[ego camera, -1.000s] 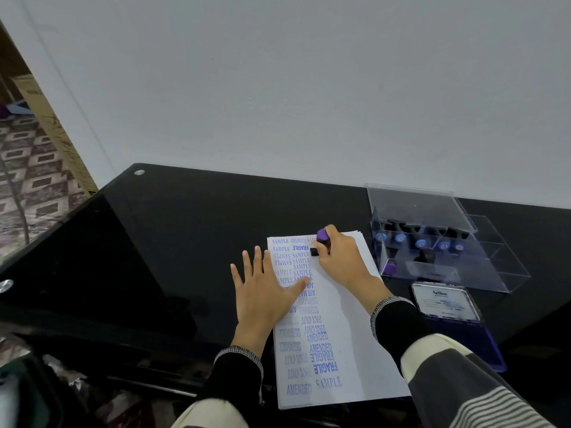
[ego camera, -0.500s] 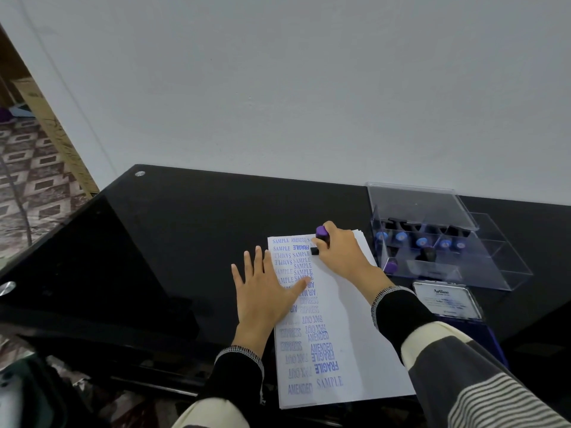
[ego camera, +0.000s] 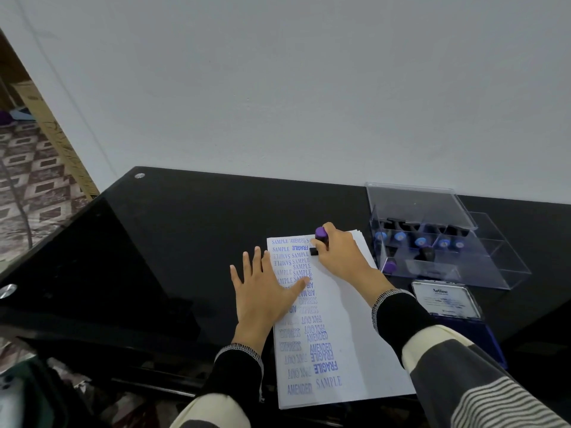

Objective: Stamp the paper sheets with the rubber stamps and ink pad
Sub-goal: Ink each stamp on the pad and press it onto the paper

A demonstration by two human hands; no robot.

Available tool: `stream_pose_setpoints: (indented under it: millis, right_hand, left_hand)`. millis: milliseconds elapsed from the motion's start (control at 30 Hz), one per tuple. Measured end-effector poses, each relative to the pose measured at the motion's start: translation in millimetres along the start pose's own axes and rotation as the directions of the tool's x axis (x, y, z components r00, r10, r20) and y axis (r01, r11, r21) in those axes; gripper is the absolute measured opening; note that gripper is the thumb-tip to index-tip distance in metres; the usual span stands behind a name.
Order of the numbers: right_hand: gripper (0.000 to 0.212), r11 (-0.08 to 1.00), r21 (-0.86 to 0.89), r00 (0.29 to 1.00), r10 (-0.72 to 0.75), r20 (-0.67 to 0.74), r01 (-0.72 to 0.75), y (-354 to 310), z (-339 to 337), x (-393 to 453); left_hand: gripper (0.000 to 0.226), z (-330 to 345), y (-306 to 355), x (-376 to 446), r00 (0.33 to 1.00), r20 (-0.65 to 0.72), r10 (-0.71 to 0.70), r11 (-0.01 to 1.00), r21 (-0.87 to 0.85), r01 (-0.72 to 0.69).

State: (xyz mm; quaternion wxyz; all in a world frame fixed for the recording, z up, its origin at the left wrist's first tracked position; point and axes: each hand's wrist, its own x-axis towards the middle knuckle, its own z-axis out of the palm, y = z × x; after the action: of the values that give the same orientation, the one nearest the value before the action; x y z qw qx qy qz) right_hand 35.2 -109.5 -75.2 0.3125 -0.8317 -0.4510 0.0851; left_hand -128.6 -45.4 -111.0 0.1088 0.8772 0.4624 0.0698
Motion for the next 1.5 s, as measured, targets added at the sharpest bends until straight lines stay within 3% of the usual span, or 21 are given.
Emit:
stream_pose_setpoints:
  millis: [133, 267, 333, 467, 700, 767, 867, 933, 1133, 1333, 1433, 1500]
  right_hand:
    - [0.014, 0.992, 0.112, 0.998, 0.061, 0.009, -0.062, 2.2, -8.8, 1.0]
    - [0.018, 0.914, 0.356, 0.959, 0.253, -0.131, -0.193, 11.2, -18.0, -2.2]
    - [0.020, 0.846, 0.482, 0.917, 0.353, -0.185, -0.228, 14.6, -22.2, -4.2]
    - [0.018, 0.613, 0.751, 0.868, 0.484, -0.110, -0.247, 23.5, -24.2, -5.9]
    - [0.016, 0.497, 0.834, 0.843, 0.532, -0.076, -0.239, 21.4, -23.5, -11.1]
    - [0.014, 0.528, 0.819, 0.864, 0.497, -0.083, -0.224, 17.6, -25.4, -15.4]
    - [0.003, 0.667, 0.716, 0.908, 0.403, -0.114, -0.206, 11.9, -26.9, -26.7]
    - [0.013, 0.758, 0.629, 0.933, 0.331, -0.145, -0.171, 11.1, -29.3, -36.6]
    - [0.022, 0.885, 0.465, 0.959, 0.152, -0.238, -0.024, 13.6, -51.5, -74.2]
    - [0.022, 0.891, 0.449, 0.909, 0.239, -0.341, -0.066, 45.4, -94.9, -104.8]
    - [0.018, 0.875, 0.470, 0.845, 0.333, -0.419, -0.111, 63.9, -113.3, -116.5]
    - [0.016, 0.857, 0.500, 0.802, 0.385, -0.458, -0.125, 75.9, -122.7, -123.4]
  left_hand:
    - [0.114, 0.4, -0.1, -0.5, 1.000, -0.021, 0.000, 1.000, -0.016, -0.001]
    - [0.112, 0.8, -0.3, 0.0, 1.000, -0.019, 0.002, 1.000, -0.027, -0.002]
    - [0.112, 0.9, -0.5, 0.3, 1.000, -0.018, 0.002, 1.000, -0.023, -0.003]
    - [0.113, 1.2, -1.1, 0.3, 1.000, -0.016, 0.004, 0.999, -0.031, -0.005]
    - [0.113, 0.9, -1.5, 0.7, 1.000, -0.022, 0.007, 0.999, -0.039, -0.008]
    - [0.113, 1.1, -1.2, 1.4, 1.000, -0.023, 0.003, 0.999, -0.035, -0.004]
    - [0.115, 1.7, -0.3, 0.7, 0.999, -0.037, 0.005, 0.997, -0.077, -0.008]
    - [0.112, -0.7, 0.3, -0.7, 0.999, -0.046, 0.019, 0.990, -0.136, -0.025]
    - [0.049, -9.2, 2.1, -11.9, 0.971, -0.135, 0.195, 0.968, -0.130, -0.212]
    - [0.042, -11.1, 24.6, -19.6, 0.965, -0.170, 0.200, 0.978, -0.032, -0.208]
    - [0.044, -5.2, 60.7, -27.8, 0.967, -0.187, 0.170, 0.962, -0.182, -0.205]
    - [0.038, 1.8, 84.5, -32.0, 0.953, -0.190, 0.234, 0.892, -0.347, -0.289]
